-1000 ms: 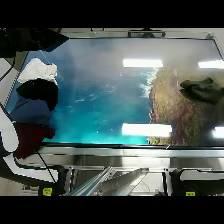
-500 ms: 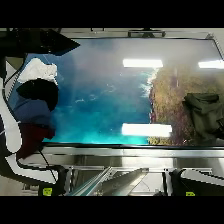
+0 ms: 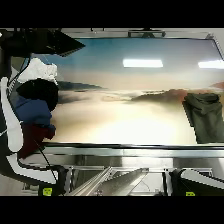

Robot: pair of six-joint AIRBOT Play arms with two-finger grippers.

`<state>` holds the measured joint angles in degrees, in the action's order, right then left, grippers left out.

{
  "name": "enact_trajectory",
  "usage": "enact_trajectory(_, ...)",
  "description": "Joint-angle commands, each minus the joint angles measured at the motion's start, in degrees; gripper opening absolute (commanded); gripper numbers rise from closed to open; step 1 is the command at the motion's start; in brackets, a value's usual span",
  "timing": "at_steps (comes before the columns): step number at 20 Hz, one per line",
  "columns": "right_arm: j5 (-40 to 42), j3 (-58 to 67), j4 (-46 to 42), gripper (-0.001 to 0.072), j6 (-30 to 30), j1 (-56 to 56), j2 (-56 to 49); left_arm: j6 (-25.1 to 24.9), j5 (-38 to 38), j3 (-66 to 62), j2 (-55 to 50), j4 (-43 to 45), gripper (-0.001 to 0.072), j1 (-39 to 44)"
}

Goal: Fold the shirts.

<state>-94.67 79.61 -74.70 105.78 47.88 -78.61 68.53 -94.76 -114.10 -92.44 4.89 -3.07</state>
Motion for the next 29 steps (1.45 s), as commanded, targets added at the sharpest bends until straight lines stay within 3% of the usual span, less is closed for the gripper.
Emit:
enact_trajectory(1, -0.13, 8.41, 14.16, 0.0095, 0.68, -4.55, 3.28, 0.07, -0.85, 0.04, 1.73, 0.2, 0.0007, -1.66)
enact_trajectory(2, 2.91, 8.31, 17.59, 0.0029, -0.09, -7.23, 4.7, 0.04, -1.92, 0.04, 2.27, 1.25, 0.0007, -1.6)
enact_trajectory(6, 8.74, 4.79, 16.06, 0.0028, -5.25, -22.1, 11.45, 0.83, 0.42, 9.05, 9.46, 12.28, 0.001, 1.46)
enact_trajectory(10, 13.44, -10.03, 9.16, 0.0028, -7.8, -36.26, 23.52, -3.61, 4.5, 34.42, 22.03, 17.64, 0.0011, 5.31)
enact_trajectory(14, 21.44, -34.29, 9.64, 0.0029, -8.94, -46.77, 36.17, -5.73, 11.56, 65.77, 36.2, 18.05, 0.0012, 5.6)
enact_trajectory(16, 23.96, -40.24, 11.93, 0.0028, -9.11, -47.87, 38.51, -6.25, 14.82, 75.65, 41.0, 18.03, 0.0014, 5.53)
enact_trajectory(20, 23.74, -40.85, 14.51, 0.0029, -11.47, -47.84, 38.58, -6.21, 17.94, 82.4, 46.77, 17.94, 0.0018, 5.55)
enact_trajectory(29, 23.1, -40.85, 14.51, 0.0029, -11.47, -47.84, 38.58, -6.12, 19.47, 82.49, 53.88, 17.97, 0.0017, 5.55)
